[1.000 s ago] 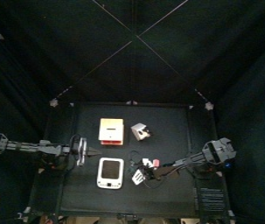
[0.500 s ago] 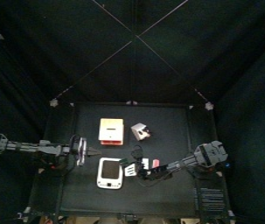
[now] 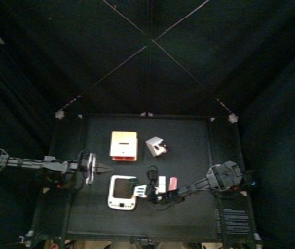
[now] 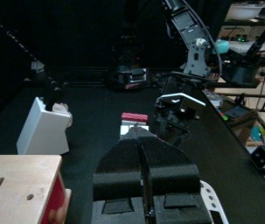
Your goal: Put green sushi roll on stove to cut
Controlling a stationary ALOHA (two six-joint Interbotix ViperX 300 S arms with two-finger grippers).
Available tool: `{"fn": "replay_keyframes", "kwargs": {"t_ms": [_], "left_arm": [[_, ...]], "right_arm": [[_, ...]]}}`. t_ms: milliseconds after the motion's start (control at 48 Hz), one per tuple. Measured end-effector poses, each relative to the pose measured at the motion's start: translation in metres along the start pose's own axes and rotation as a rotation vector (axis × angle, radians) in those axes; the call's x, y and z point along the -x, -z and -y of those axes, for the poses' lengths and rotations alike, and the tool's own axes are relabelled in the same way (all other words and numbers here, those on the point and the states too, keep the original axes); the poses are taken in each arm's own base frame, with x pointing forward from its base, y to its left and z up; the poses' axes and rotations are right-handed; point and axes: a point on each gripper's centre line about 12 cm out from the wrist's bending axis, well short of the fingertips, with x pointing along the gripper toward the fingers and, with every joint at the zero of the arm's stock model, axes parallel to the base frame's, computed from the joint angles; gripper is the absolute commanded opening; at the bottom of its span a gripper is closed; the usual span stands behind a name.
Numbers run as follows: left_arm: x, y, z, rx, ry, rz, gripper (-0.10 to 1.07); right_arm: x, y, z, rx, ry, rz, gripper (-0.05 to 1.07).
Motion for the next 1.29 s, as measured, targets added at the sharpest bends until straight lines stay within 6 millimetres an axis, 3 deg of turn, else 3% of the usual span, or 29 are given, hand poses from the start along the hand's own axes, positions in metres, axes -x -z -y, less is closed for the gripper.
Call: {"fn": "replay_keyframes", "kwargs": {"t_ms": [583,1000,1292], "left_arm": [[0.0,0.0,0.0,0.0,-0.002,0.0,-0.02],[0.0,0.0,0.0,0.0,0.0,0.002,-0.02],[0.0,0.0,0.0,0.0,0.0,0.0,-0.02]], "right_arm": [[-0.003,0.006,0.009,-0.064,0.058,0.043,0.58],[-0.005,0.011,0.0,-0.075,0.037,0.03,0.88],[-0.008,0.014,-0.001,-0.085,0.036,0.013,0.94]]}}
